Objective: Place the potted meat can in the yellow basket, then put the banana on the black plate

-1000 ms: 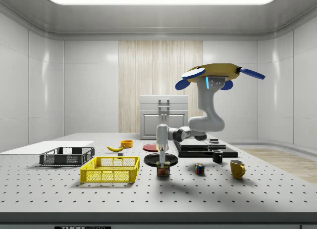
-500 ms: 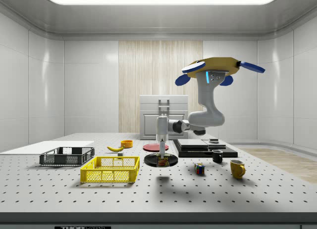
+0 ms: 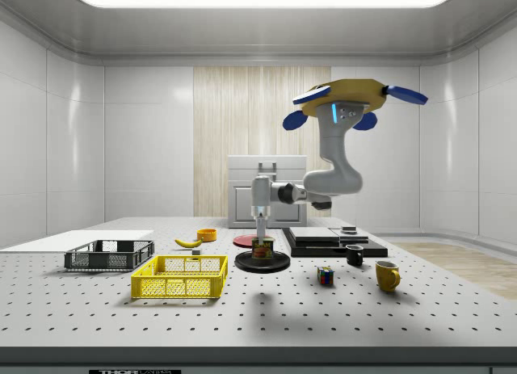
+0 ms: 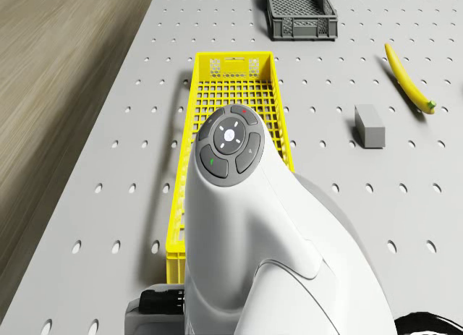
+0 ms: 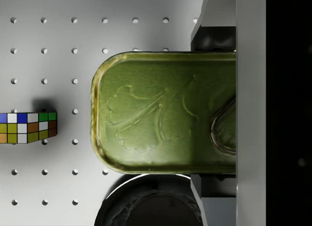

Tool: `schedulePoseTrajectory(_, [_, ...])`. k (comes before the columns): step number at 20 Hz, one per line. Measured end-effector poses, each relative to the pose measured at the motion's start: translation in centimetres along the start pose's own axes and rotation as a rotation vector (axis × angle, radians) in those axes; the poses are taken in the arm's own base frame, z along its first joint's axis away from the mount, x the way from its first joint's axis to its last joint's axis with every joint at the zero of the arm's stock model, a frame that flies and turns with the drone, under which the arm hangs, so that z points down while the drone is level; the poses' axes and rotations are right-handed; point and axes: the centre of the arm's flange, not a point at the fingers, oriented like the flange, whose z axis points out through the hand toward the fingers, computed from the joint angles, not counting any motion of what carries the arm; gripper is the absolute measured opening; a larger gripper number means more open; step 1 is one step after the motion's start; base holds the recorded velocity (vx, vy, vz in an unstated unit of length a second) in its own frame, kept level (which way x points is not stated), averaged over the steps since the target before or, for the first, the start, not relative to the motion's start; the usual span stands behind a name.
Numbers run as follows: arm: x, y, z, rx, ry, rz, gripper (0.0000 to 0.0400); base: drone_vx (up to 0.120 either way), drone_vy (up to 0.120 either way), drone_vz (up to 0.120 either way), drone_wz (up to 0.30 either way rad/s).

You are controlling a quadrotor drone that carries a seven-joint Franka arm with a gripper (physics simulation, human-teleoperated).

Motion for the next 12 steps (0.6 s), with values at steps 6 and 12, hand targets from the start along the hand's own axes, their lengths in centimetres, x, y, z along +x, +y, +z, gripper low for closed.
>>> schedulePoseTrajectory(6, [0.00,0.00,-0.04,0.000,0.000,-0.001,0.0291,0.120,0.000,0.000,0.000])
schedulePoseTrajectory(12, [0.00,0.00,-0.05,0.000,0.000,-0.001,0.0291,0.120,0.000,0.000,0.000])
